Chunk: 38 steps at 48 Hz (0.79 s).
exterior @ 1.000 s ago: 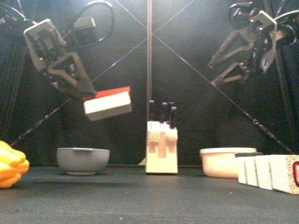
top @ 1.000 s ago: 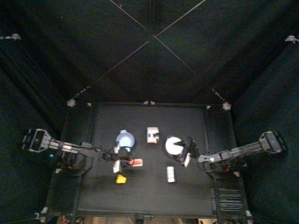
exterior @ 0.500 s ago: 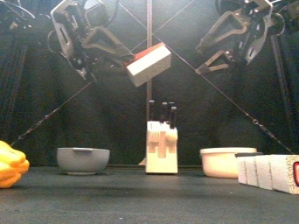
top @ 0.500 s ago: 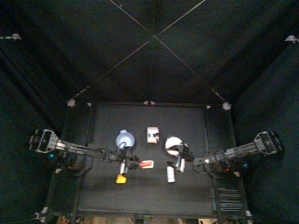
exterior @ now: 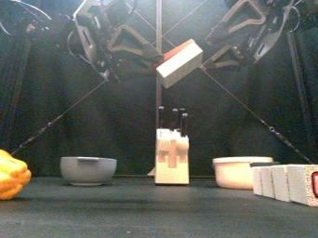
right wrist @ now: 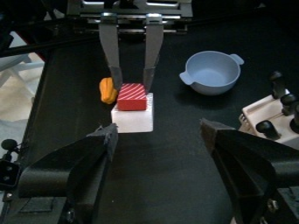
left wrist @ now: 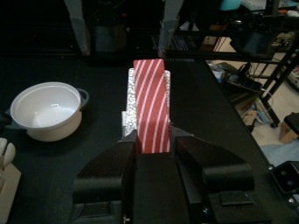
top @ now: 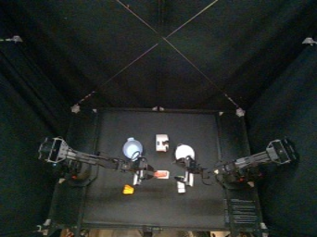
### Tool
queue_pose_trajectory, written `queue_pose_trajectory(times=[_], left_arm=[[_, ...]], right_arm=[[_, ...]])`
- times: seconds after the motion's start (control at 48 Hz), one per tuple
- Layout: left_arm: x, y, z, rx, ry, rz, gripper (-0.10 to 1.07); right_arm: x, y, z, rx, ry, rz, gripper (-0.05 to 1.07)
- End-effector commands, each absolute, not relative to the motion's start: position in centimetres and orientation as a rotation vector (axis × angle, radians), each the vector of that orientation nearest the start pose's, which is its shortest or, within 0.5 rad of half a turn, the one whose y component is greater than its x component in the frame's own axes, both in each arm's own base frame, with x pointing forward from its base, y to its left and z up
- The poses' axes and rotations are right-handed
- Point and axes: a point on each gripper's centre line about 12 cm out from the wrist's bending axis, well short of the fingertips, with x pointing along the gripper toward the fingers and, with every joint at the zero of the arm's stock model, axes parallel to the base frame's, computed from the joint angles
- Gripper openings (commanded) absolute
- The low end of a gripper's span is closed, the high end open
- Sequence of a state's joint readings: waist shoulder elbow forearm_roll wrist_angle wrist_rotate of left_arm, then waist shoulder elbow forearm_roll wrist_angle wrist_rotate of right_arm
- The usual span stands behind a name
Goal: Disassemble salmon sushi
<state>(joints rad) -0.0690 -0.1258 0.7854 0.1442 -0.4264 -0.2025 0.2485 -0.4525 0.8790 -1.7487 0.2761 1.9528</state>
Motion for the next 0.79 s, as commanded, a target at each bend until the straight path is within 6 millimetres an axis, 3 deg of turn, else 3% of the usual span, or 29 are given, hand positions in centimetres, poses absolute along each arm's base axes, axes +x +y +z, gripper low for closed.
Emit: queue_pose_trajectory(times=[0.0, 0.771], left_arm=[[38.1, -3.0, 23.7, -0.079, 0.183, -0.109, 0.58], [39.8, -1.9, 24.4, -0.089, 0.127, -0.079, 0.58]], right_arm=[[30.5, 4.6, 26.8, 0.099, 0.332, -0.05, 1.04], [31.9, 4.3, 26.5, 0.106, 0.349, -0.073, 1.03]])
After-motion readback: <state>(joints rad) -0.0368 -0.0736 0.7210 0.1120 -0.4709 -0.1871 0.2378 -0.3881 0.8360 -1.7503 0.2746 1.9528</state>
